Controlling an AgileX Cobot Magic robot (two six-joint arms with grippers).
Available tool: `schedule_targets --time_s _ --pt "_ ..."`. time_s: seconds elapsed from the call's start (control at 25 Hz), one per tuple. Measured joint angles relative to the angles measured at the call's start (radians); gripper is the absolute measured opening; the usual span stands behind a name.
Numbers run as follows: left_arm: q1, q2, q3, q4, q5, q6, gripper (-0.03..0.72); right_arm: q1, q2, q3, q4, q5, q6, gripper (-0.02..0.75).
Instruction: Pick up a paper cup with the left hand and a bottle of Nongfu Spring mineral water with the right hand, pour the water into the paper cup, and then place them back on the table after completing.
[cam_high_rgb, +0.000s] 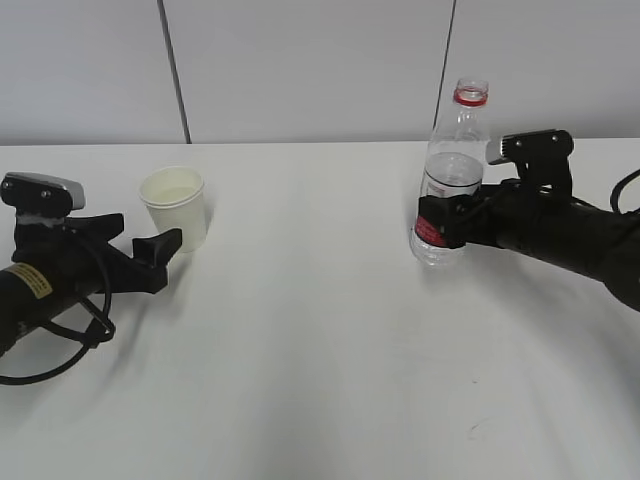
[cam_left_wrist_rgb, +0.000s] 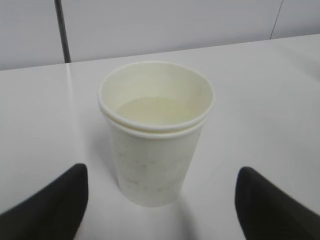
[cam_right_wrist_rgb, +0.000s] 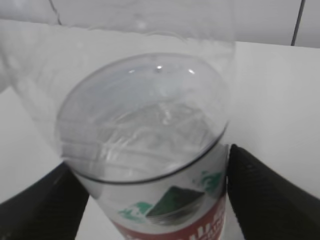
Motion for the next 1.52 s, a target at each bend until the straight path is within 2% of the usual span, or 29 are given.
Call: schedule_targets --time_s 0.28,0.8,1.0,1.24,1.4,1.52 --pt "0.0 -0.009 0.009 0.0 0.0 0.0 0.55 0.0 -0.037 0.002 0.007 0.099 -0.002 0.615" --pt "0.0 -0.018 0.009 0.0 0.0 0.0 0.55 0.0 -0.039 0.002 0.007 0.099 -0.002 0.577" --pt "0.0 -0.018 0.009 0.0 0.0 0.0 0.55 0.0 -0.039 0.002 -0.026 0.08 0.003 0.647" --pt "0.0 -0.018 0.009 0.0 0.0 0.0 0.55 0.0 -0.039 0.002 -0.035 0.078 0.027 0.663" --pt "0.0 -0.018 0.009 0.0 0.0 0.0 0.55 0.0 -0.039 0.002 -0.094 0.078 0.042 0.656" --pt "0.0 -0.018 0.009 0.001 0.0 0.0 0.55 0.0 -0.041 0.002 -0.161 0.078 0.054 0.622"
